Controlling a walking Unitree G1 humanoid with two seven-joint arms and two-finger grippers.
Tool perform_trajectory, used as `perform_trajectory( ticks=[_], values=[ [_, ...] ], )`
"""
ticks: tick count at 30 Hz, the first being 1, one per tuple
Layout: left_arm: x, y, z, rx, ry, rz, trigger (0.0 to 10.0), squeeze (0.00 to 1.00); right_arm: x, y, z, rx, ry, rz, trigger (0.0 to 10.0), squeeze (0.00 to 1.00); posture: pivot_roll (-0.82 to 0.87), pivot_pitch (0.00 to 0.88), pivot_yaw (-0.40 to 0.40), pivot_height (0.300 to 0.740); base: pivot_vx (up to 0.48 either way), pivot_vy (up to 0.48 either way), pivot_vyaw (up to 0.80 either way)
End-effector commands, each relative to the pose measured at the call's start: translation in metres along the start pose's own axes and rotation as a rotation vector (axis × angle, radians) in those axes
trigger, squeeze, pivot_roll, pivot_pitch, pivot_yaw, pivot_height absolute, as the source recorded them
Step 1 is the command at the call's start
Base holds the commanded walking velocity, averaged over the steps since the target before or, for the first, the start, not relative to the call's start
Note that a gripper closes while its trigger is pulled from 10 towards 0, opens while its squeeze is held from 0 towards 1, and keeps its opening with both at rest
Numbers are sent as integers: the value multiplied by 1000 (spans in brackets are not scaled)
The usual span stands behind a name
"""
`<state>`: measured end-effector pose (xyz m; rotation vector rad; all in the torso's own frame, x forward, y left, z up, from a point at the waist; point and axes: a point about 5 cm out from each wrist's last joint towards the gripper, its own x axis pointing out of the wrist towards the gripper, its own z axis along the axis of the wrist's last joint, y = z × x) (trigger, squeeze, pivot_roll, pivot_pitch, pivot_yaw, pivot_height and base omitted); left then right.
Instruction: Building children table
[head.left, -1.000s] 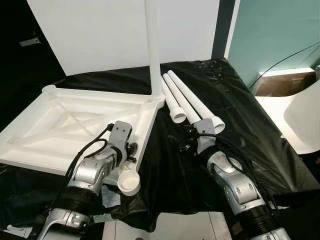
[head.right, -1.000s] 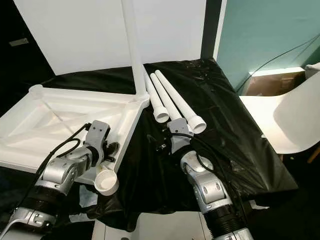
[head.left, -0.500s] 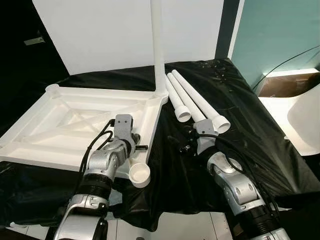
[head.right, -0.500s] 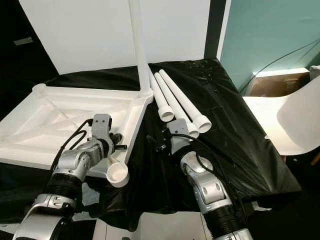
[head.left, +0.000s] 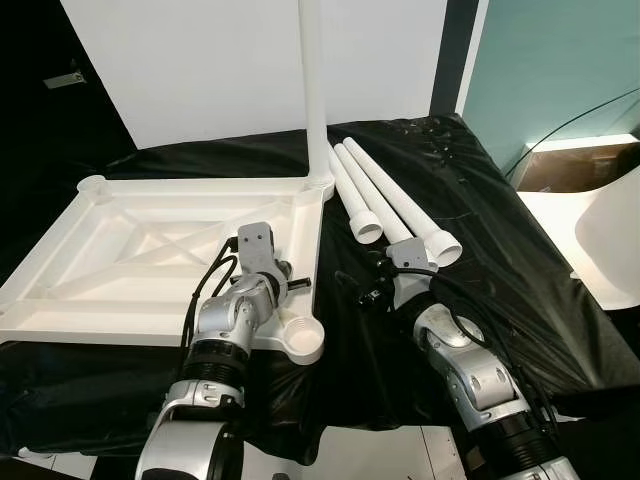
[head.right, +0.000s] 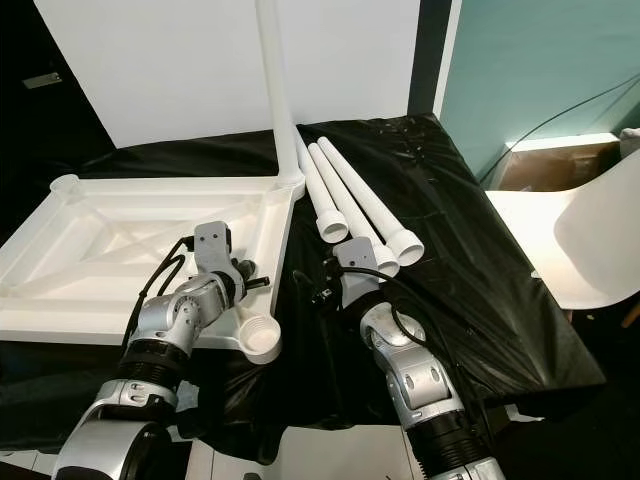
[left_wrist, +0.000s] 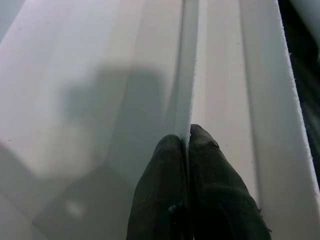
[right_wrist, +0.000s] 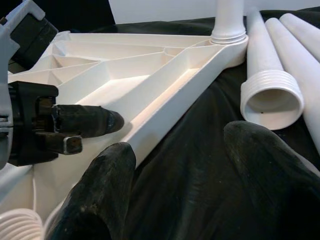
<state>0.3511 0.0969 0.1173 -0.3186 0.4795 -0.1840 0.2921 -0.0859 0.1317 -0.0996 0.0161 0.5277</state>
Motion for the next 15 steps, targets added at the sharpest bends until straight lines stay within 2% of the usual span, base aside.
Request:
perform_trajectory(
  ticks=[1, 3, 4, 5, 6, 7, 8, 12, 13, 14, 15],
  values=[
    [1, -13, -4, -46, -10, -90, 0, 0, 2, 1, 4, 0, -9, 3, 10000, 0, -50, 0, 64, 740, 0, 0, 0],
    [1, -16, -4, -25, -15, -104, 0, 0, 2, 1, 4, 0, -10, 2, 10000, 0, -50, 0, 63, 740, 0, 0, 0],
    [-1, -17, -1, 8, -39, -122, 7333, 0, 3, 1, 5, 0, -11, 2, 10000, 0, -48, 0, 61, 740, 0, 0, 0],
    [-3, -19, 1, 58, -72, -163, 10000, 0, 3, 1, 5, -1, -12, 2, 10000, 0, -48, 0, 61, 740, 0, 0, 0],
    [-5, -21, 2, 101, -95, -197, 10000, 0, 3, 1, 5, -2, -12, 2, 10000, 0, -47, 0, 60, 740, 0, 0, 0],
    [-5, -21, 2, 101, -95, -197, 10000, 0, 3, 1, 5, -2, -12, 2, 10000, 0, -47, 0, 60, 740, 0, 0, 0],
    [-8, -22, 3, 137, -117, -223, 10000, 1000, 3, 1, 5, -2, -12, 2, 10000, 0, -46, 0, 60, 740, 0, 0, 0],
    [-14, -20, 8, 171, -185, -242, 10000, 1000, 3, 0, 5, -2, -11, 2, 10000, 0, -42, 0, 57, 740, 0, 0, 0],
    [-18, -19, 12, 193, -235, -246, 10000, 1000, 4, 1, 5, -2, -11, 4, 10000, 0, -41, 0, 56, 740, 0, 0, 0],
    [-22, -18, 17, 209, -277, -259, 10000, 541, 4, 1, 5, -2, -11, 5, 10000, 0, -40, 0, 56, 740, 0, 0, 0],
    [-25, -19, 20, 219, -304, -273, 10000, 243, 4, 1, 5, -2, -11, 5, 10000, 0, -40, 0, 56, 740, 0, 0, 0]
  ],
)
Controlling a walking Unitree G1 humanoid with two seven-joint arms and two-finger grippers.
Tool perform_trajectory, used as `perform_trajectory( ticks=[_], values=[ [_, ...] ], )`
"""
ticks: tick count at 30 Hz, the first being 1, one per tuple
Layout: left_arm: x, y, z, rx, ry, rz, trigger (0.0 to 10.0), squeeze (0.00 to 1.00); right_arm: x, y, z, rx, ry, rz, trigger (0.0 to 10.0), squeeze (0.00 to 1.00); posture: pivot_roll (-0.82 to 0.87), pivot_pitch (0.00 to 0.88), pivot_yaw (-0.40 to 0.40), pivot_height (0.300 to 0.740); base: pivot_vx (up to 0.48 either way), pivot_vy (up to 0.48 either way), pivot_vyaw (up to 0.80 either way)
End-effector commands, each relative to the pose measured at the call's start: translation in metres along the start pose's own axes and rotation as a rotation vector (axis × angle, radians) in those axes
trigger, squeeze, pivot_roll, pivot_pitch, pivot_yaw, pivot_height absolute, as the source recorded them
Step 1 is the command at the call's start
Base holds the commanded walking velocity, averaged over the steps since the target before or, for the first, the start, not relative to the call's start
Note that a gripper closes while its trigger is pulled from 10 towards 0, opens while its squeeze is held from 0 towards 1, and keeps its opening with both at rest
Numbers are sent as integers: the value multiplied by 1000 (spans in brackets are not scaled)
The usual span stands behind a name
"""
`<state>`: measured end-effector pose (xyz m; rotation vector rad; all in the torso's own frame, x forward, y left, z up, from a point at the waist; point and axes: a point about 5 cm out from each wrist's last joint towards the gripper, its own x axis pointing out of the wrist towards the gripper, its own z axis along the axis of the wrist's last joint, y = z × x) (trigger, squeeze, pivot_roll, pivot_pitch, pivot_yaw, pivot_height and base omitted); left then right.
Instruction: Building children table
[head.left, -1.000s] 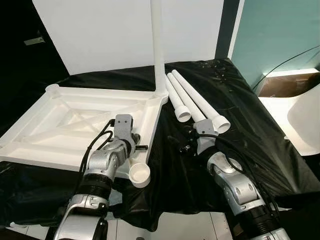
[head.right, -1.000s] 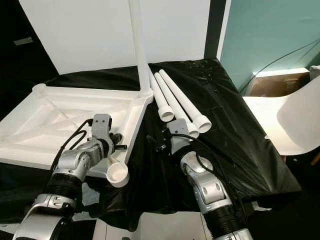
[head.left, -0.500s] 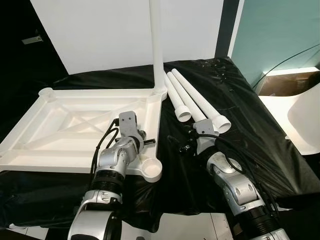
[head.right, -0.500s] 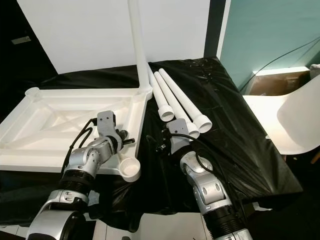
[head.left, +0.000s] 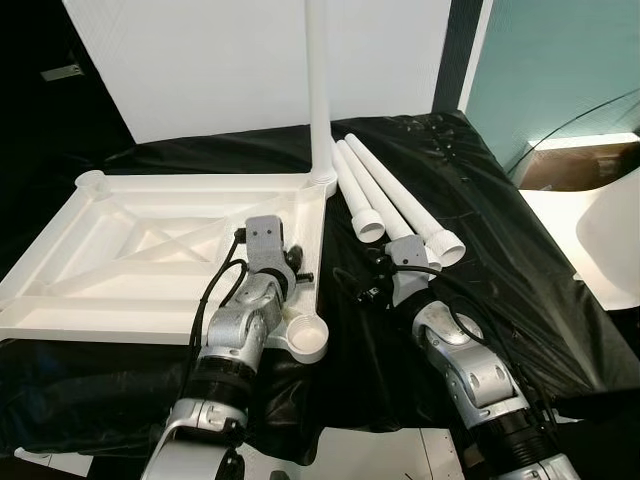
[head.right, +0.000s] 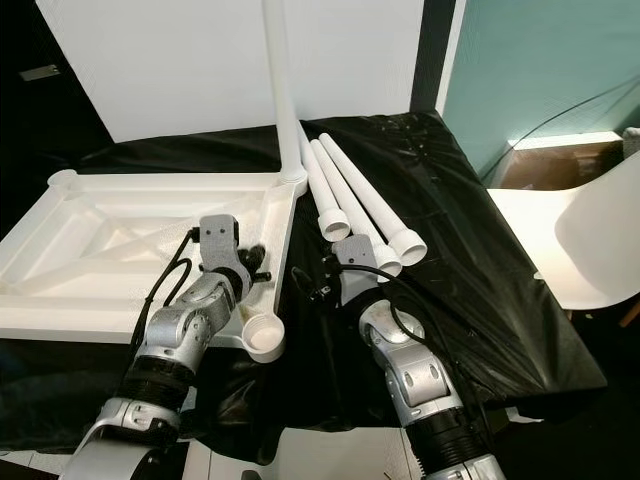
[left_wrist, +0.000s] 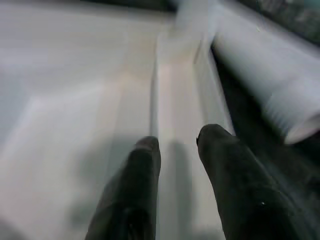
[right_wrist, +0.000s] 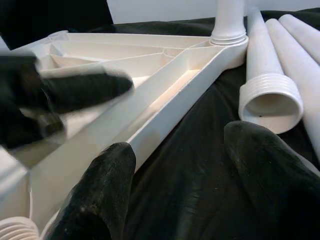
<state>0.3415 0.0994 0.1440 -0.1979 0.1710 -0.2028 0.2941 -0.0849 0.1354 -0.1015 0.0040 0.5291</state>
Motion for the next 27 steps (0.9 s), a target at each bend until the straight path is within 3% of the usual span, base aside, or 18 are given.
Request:
perform_trajectory(
  ticks=[1, 3, 5, 8, 9, 10, 15, 17, 20, 27],
  values=[
    [-6, -11, 10, 38, -73, -269, 10000, 0, 2, 1, 2, 3, 0, 5, 10000, 0, -36, 0, 55, 740, 0, 0, 0],
    [-6, -11, 10, 38, -73, -269, 10000, 0, 2, 1, 2, 3, 0, 5, 10000, 0, -36, 0, 55, 740, 0, 0, 0],
    [-11, -11, 25, 72, -170, -298, 10000, 0, 2, -1, 4, -15, -14, -17, 10000, 0, -35, 0, 55, 740, 0, 0, 0],
    [-14, -7, 37, 100, -241, -295, 10000, 0, 2, -9, 10, -98, -32, -65, 10000, 0, -37, 0, 55, 740, 0, 0, 0],
    [-15, -2, 41, 112, -256, -270, 10000, 0, 3, -14, 13, -166, -37, -90, 10000, 0, -41, 0, 57, 740, 0, 0, 0],
    [-15, -2, 41, 112, -256, -270, 10000, 0, 3, -14, 13, -166, -37, -90, 10000, 0, -41, 0, 57, 740, 0, 0, 0],
    [-17, 20, 42, 158, -267, -174, 10000, 0, 9, -37, 14, -340, 0, -152, 10000, 0, -49, 0, 55, 740, 0, 0, 0],
    [-17, 20, 42, 158, -267, -174, 10000, 0, 9, -37, 14, -340, 0, -152, 10000, 0, -49, 0, 55, 740, 0, 0, 0],
    [-21, 35, 34, 200, -246, -113, 10000, 0, 17, -46, 8, -517, 60, -78, 10000, 0, -43, 0, 48, 740, 0, 0, 0],
    [-27, 48, 20, 249, -212, -51, 10000, 0, 28, -50, 4, -679, 101, 3, 10000, 0, -30, 0, 38, 740, 0, 0, 0]
  ],
)
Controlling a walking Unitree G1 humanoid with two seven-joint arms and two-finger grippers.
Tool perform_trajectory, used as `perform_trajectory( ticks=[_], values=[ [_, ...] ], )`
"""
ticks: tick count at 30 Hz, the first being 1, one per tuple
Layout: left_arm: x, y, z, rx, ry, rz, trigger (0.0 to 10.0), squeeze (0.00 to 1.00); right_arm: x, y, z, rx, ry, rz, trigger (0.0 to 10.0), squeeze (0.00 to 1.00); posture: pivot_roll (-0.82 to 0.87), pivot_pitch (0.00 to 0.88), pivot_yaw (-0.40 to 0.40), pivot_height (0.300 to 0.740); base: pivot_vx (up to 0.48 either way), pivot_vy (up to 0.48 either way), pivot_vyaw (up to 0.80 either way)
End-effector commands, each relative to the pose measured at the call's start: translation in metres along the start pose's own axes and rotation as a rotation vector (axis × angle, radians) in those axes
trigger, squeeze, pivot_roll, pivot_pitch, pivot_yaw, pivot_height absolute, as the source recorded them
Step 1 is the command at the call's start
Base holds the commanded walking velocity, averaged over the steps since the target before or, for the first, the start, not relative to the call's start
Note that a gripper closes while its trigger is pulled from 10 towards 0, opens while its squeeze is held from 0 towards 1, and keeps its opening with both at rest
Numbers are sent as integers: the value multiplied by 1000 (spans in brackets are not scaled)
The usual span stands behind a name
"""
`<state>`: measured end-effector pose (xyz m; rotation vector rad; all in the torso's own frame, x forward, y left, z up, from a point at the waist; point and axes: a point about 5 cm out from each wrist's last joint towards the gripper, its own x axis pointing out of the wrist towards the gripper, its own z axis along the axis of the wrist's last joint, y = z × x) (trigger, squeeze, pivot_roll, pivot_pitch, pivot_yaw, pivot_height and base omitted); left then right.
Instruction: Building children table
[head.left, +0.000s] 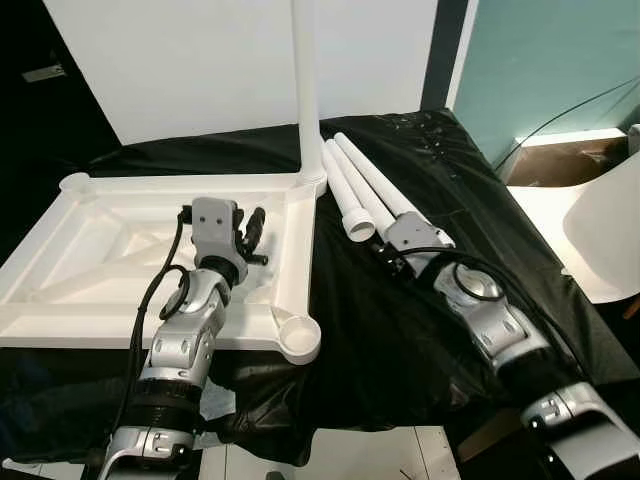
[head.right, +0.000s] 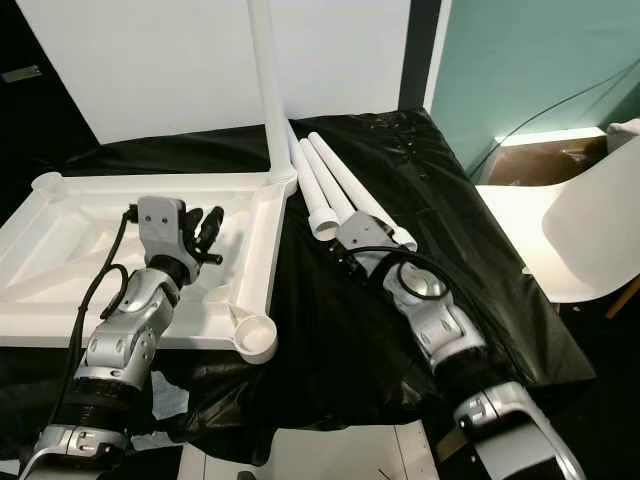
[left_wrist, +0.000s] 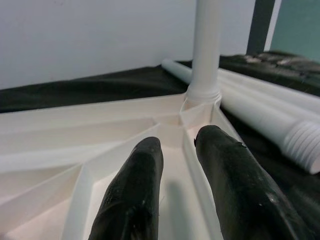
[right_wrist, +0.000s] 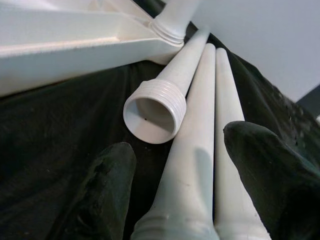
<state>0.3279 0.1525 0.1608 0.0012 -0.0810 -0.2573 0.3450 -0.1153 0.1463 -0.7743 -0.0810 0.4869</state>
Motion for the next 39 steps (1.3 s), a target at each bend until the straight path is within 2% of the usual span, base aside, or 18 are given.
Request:
perform_trajectory(
  ticks=[1, 5, 10, 19, 29, 33, 39],
  values=[
    [-8, 9, -9, 33, 32, 41, 10000, 0, 7, 0, -2, -61, 8, 37, 10000, 0, -15, 0, 29, 740, 0, 0, 0],
    [-15, 16, -14, 37, 43, 75, 10000, 0, 15, -3, -3, -114, 15, 42, 10000, 0, 6, 0, 25, 740, 0, 0, 0],
    [-24, 21, -20, 45, 59, 99, 10000, 0, 27, -6, -5, -223, 26, 48, 10000, 0, 40, 0, 18, 740, 0, 0, 0],
    [-32, 27, -21, 62, 57, 102, 10000, 0, 40, -3, -1, -250, 29, 88, 10000, 0, 92, 0, 8, 740, 0, 0, 0],
    [-39, 28, -22, 69, 64, 111, 10000, 0, 44, 1, -2, -341, 43, 97, 10000, 0, 125, 0, -2, 740, 0, 0, 0],
    [-44, 30, -22, 73, 71, 121, 10000, 0, 44, -3, -6, -429, 67, 72, 10000, 0, 141, 0, -6, 740, 0, 0, 0],
    [-46, 29, -23, 75, 75, 125, 10000, 0, 45, -5, -6, -463, 80, 41, 10000, 0, 150, 0, -8, 740, 0, 0, 0]
  ],
)
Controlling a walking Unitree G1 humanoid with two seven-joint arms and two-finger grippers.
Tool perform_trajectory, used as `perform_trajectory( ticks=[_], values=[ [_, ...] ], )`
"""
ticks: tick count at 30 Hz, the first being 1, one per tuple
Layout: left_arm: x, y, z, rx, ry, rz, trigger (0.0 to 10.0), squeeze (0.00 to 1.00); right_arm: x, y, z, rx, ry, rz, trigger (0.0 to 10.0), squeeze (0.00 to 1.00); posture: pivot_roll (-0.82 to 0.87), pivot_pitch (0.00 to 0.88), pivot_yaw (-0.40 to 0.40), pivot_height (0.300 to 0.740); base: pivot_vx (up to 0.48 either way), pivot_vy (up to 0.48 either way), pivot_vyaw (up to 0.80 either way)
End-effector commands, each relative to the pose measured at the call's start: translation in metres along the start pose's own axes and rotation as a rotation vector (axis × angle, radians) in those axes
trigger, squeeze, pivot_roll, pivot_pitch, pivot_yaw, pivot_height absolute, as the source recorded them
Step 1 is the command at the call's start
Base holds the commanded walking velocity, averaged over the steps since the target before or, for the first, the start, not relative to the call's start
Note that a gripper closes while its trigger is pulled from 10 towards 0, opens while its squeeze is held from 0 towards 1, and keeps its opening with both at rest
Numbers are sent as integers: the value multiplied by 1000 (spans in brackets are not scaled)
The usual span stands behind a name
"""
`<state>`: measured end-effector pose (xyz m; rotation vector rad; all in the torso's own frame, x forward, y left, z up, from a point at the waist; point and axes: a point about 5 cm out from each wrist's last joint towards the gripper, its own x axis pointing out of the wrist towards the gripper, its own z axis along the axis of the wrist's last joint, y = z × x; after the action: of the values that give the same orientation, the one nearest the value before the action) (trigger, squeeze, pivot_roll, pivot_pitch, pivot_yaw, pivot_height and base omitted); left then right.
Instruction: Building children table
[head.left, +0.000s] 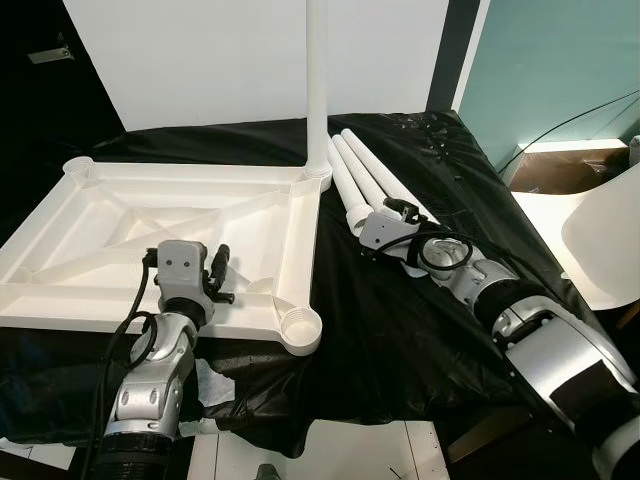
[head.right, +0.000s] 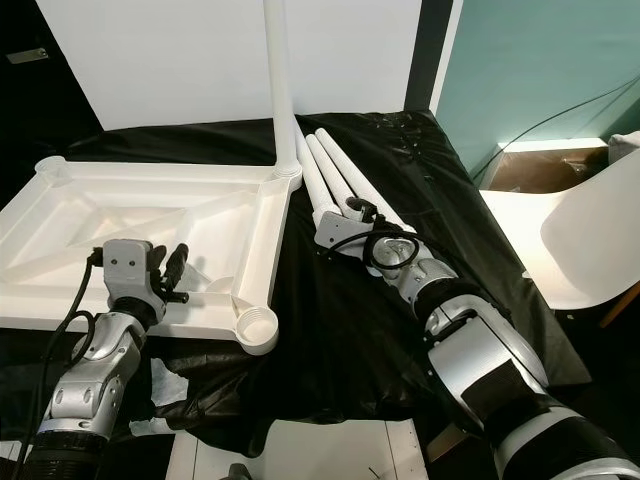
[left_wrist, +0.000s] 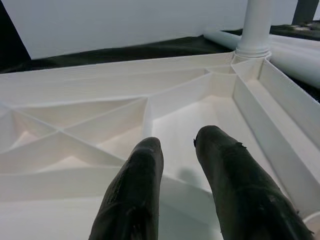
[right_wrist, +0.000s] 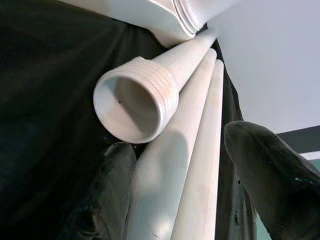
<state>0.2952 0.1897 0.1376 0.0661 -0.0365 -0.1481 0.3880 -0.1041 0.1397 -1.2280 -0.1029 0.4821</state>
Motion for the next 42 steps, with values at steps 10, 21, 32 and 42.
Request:
perform_trajectory(
  ticks=[10, 21, 32, 42],
  values=[
    [-4, 3, -3, 17, 22, 27, 10000, 0, 1, 6, 1, 27, 6, -25, 196, 0, 157, 0, -3, 740, 0, 0, 0],
    [-2, -1, -4, 18, 33, 5, 10000, 0, 3, -9, 10, 178, -26, -208, 10000, 0, 129, 0, 9, 740, 0, 0, 0],
    [8, -16, -9, 11, 44, -56, 10000, 0, -21, -25, 24, 295, -175, -309, 10000, 0, 29, 0, 22, 740, 0, 0, 0],
    [20, -29, -8, -19, 32, -98, 10000, 0, -62, -9, 19, 205, -183, -178, 10000, 0, -40, 0, 24, 740, 0, 0, 0]
  ],
)
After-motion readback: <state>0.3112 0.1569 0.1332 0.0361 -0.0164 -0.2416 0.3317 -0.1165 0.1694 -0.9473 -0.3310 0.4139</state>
